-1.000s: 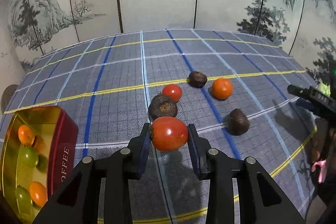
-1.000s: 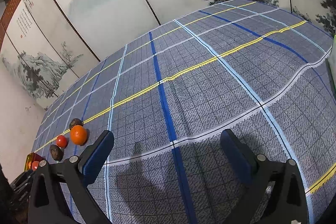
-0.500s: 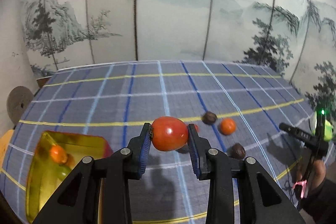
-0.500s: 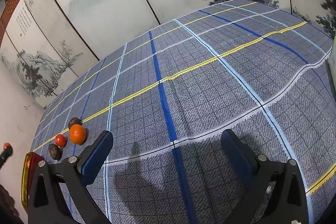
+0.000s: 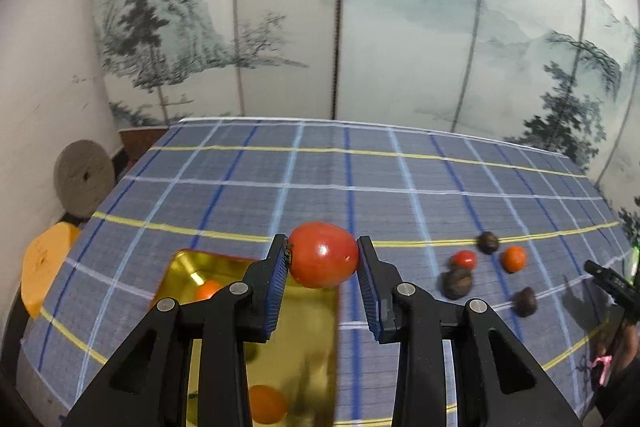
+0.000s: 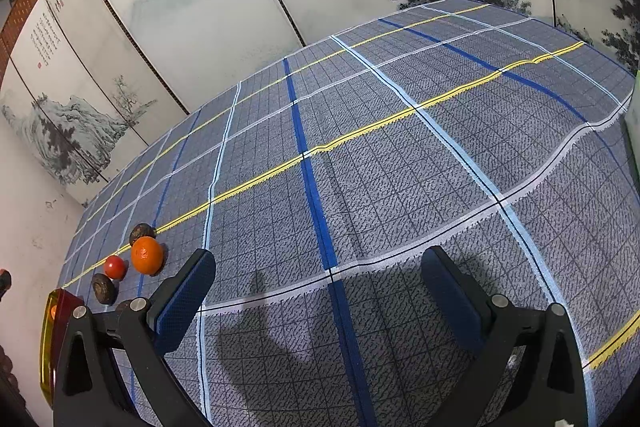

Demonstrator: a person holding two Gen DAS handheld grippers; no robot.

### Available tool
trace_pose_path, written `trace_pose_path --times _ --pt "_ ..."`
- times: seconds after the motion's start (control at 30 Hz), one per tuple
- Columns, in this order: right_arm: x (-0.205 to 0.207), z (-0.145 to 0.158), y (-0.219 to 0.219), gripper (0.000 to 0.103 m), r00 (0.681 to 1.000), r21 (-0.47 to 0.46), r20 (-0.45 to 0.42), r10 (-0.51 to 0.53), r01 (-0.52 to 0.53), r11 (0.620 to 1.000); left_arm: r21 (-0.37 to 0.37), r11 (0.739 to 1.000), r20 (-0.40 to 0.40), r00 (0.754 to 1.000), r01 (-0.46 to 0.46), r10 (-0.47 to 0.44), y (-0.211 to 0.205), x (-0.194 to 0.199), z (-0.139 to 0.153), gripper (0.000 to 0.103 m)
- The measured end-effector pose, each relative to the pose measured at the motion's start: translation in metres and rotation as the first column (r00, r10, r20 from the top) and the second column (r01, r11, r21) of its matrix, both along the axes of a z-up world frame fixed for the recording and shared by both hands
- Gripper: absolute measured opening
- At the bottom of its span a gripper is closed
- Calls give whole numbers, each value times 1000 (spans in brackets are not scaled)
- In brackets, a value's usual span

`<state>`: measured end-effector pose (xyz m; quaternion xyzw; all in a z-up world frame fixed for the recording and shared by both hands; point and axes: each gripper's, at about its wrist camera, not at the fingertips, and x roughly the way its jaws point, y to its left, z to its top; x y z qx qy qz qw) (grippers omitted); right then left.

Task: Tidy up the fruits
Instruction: 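Carry the red tomato with the left gripper down into the tin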

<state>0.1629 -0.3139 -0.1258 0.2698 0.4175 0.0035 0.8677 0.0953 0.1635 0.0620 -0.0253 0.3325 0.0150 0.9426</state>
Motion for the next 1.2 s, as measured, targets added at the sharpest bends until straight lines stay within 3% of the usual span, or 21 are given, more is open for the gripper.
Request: trace_pose_path --times 0.33,1.2 --pt "1 0 1 102 1000 -4 -2 -2 2 1000 11 998 -76 995 -69 70 34 5 -27 35" --pt "3 2 5 102 1000 -7 -4 -3 3 1000 11 997 -176 981 -77 78 42 19 -57 35"
